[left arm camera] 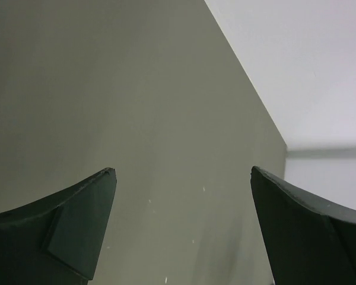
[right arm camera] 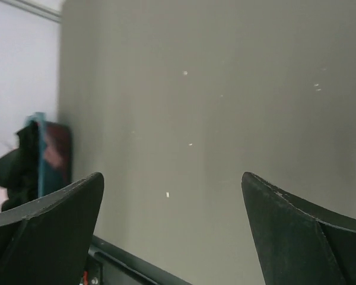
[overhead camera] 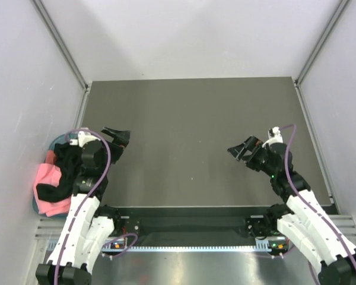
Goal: Fold and stack the t-shirts
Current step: Grab the tshirt from the pile
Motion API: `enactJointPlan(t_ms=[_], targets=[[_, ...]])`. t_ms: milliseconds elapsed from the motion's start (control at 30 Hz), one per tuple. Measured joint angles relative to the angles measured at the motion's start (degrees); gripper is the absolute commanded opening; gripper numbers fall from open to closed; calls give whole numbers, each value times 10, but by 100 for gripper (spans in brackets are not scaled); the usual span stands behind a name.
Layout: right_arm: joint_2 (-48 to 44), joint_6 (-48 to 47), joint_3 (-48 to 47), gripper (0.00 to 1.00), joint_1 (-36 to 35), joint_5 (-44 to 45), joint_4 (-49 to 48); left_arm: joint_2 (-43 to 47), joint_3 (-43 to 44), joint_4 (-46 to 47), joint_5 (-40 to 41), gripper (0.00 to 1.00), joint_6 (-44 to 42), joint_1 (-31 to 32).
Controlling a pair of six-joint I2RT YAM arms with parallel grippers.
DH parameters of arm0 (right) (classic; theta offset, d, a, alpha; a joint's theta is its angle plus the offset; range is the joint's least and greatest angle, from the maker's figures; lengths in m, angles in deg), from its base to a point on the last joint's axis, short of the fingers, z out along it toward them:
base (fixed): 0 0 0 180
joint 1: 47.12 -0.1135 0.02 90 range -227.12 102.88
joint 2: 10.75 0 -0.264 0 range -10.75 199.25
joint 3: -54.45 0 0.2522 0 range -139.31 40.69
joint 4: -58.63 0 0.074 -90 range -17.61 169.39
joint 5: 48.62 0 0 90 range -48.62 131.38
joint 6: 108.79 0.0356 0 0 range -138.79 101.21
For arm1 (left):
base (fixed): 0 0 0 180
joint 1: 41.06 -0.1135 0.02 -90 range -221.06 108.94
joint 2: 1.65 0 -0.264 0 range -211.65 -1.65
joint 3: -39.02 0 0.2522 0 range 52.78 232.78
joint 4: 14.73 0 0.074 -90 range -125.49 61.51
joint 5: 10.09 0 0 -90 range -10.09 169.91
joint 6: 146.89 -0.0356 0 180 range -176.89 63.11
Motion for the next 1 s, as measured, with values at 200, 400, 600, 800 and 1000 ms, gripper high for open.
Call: enactJointPlan(t_ms=[200,400,600,800,1000], targets=[[134,-56,-135,100,4,-9,110,-15,108,-94,70,100,-57,-6],[224,-99,-205,100,24,-93,177,-65,193,-141,136,92,-109,-19],[226,-127,-170,100,44,-170,216,-183,293,-288,249,88,-131,-27],[234,-177,-195,100,44,-189,254,-267,356,-420,351,88,-117,-60],[247,-221,-223,100,44,-196,281,-295,356,-514,403,89,-96,-126]])
